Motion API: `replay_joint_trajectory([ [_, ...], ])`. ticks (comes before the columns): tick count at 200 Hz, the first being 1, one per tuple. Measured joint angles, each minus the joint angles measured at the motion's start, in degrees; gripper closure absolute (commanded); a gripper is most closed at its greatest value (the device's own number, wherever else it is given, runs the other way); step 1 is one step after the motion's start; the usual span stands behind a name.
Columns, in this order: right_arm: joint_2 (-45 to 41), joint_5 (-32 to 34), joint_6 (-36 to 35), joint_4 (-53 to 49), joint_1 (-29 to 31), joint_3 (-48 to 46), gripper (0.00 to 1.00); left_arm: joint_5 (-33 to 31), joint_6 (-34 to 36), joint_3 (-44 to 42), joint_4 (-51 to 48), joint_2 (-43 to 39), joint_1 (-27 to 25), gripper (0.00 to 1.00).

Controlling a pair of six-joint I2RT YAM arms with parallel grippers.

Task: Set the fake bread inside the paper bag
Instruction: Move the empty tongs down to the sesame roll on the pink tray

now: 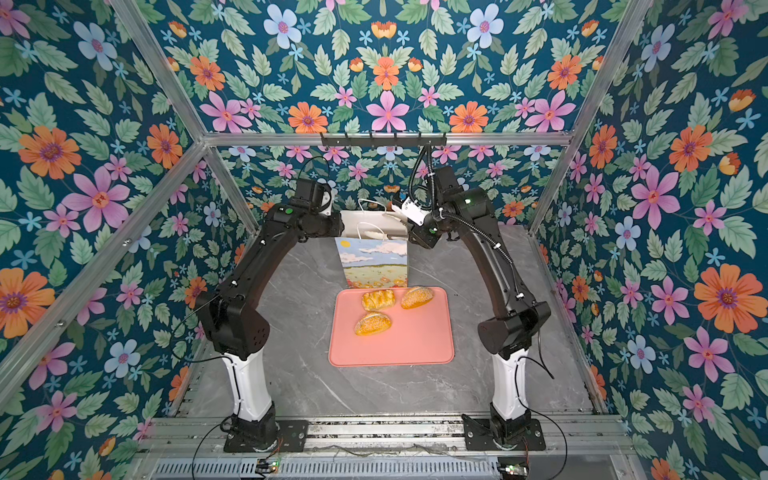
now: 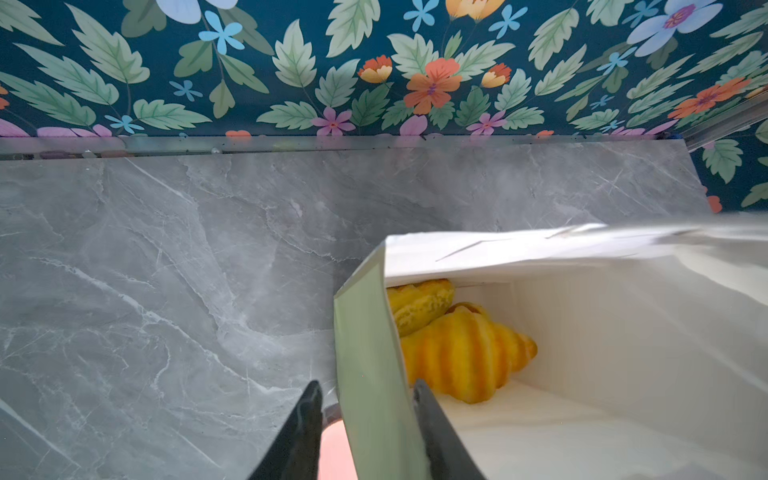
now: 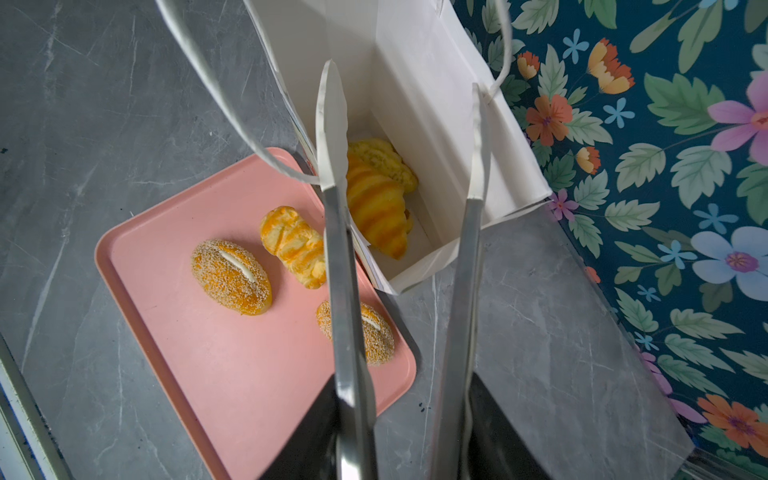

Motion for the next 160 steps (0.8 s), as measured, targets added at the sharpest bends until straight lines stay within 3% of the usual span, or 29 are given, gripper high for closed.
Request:
replay_joint_trajectory([
  [90, -10.4, -0.7, 0.3, 0.3, 0.2, -4.4, 0.58, 1.0, -0.2, -0.3, -0.1, -1.2, 0.0, 0.62],
  [160, -29.5, -2.4, 2.8, 5.6, 0.2, -23.0, 0.57, 1.0, -0.4, -1.6, -0.1, -2.1, 0.0, 0.62],
])
